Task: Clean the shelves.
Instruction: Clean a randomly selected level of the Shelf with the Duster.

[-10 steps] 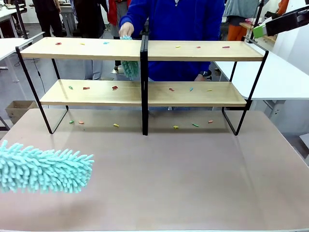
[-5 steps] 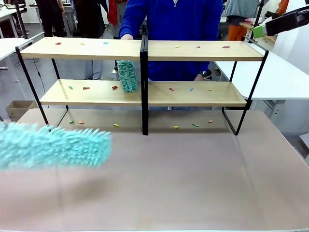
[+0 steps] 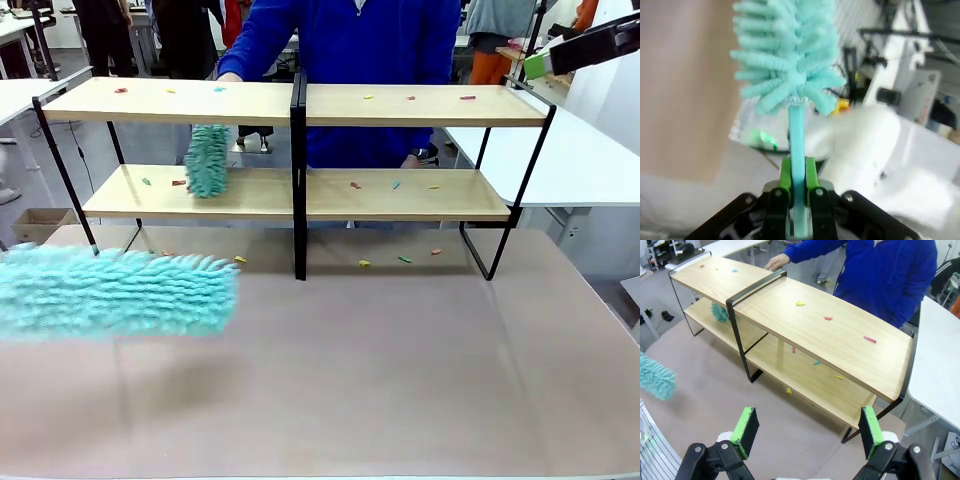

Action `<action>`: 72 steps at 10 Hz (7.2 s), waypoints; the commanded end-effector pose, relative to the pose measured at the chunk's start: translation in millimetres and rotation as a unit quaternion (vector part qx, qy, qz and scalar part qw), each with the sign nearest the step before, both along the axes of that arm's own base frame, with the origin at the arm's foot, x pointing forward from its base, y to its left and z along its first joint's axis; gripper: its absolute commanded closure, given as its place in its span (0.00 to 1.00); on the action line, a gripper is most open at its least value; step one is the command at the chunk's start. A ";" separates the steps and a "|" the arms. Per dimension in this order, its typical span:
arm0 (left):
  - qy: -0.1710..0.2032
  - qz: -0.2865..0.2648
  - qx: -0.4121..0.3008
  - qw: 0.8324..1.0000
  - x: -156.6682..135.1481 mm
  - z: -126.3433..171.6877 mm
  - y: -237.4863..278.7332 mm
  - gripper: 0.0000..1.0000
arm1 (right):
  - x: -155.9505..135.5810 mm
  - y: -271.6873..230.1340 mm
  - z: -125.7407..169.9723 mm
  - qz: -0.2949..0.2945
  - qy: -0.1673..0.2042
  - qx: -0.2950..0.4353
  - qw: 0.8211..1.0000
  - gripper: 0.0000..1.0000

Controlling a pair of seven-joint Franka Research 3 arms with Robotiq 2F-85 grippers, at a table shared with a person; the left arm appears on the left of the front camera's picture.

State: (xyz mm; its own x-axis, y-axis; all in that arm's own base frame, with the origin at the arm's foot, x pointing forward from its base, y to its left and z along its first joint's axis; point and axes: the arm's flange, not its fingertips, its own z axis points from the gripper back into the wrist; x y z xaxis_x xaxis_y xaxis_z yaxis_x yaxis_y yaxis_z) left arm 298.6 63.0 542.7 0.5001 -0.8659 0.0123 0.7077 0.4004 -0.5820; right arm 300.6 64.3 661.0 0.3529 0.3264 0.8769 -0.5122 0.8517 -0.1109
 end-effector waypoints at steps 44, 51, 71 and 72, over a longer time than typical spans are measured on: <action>-0.185 0.449 0.230 0.844 88.3 -126.8 -186.7 0.87 | 0.5 -0.3 0.6 -0.001 -0.001 0.000 1.000 0.00; -0.178 0.558 0.349 0.731 89.9 -120.8 -153.2 0.87 | 0.5 -0.3 0.6 -0.001 -0.001 0.000 1.000 0.00; -0.141 0.018 -0.032 0.989 -11.7 -22.0 -36.6 0.87 | 0.5 -0.3 0.6 -0.001 -0.001 0.000 1.000 0.00; -0.142 0.009 -0.088 0.986 -14.5 -13.4 -4.0 0.87 | 0.5 -0.3 0.6 -0.001 -0.001 0.000 1.000 0.00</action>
State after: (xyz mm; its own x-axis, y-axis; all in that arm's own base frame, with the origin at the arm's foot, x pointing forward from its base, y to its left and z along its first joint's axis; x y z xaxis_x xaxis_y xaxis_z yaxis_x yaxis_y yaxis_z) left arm 269.2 20.9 516.3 0.5451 -0.8066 0.2287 0.8198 0.4557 -0.3467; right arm 300.6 64.3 660.9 0.3531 0.3264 0.8768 -0.5121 0.8517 -0.1108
